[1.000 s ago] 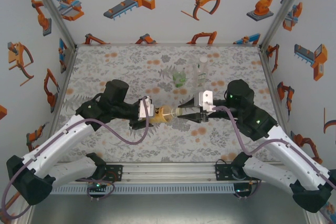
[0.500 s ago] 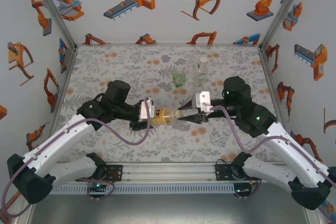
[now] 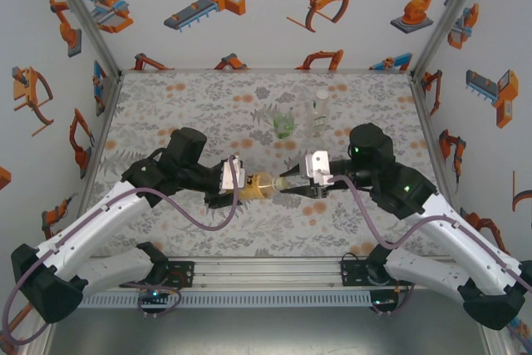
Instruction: Screw on the bottle caps
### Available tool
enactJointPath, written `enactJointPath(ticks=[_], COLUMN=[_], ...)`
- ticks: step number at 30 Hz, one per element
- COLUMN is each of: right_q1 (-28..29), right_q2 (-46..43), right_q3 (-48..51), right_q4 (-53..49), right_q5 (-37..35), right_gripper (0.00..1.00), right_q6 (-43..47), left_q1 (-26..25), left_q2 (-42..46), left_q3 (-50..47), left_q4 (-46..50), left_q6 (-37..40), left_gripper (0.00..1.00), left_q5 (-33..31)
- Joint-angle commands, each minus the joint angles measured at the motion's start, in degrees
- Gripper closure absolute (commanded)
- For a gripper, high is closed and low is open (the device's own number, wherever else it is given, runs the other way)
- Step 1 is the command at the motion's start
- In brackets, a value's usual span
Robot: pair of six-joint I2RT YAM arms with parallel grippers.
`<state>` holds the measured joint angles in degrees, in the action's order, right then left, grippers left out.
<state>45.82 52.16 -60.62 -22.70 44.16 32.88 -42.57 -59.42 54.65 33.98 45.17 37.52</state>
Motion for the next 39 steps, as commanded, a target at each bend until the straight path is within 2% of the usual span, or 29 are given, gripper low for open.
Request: enactJointPath(ticks=[1, 11, 18, 25, 30, 39], right_q1=[0.8, 1.1, 1.1, 1.1, 1.1, 1.1], right_q2=[0.5, 0.0, 0.3, -1.3, -1.8, 1.5], right_q3=[-0.7, 0.2, -0.1, 3.5, 5.1, 3.0], right_q4=[1.7, 2.4, 3.5, 12.0, 15.6, 9.8], right_q5=[-0.9, -1.4, -4.2, -11.7, -21.0, -32.5], right_gripper=[0.81, 0.82, 0.83, 0.89, 0.90, 0.90], right_q6=[0.9, 0.4, -8.8, -26.8, -43.8, -76.8], left_q1=[-0.3, -0.3, -0.4, -0.3, -0.3, -0.3], left_q2=[0.3, 0.5, 1.7, 3.6, 3.9, 3.7], left_q3=[1.8, 1.7, 0.8, -1.1, -1.5, -1.8], left_q4=[-0.1, -0.2, -2.0, -6.0, -7.2, -8.5], left_q6=[1.1, 1.4, 0.8, -0.8, -1.4, -2.5], left_gripper=[1.00, 1.00, 1.00, 1.00, 1.00, 1.00], left_q5=[2.8, 4.1, 3.2, 0.2, -1.0, -3.5])
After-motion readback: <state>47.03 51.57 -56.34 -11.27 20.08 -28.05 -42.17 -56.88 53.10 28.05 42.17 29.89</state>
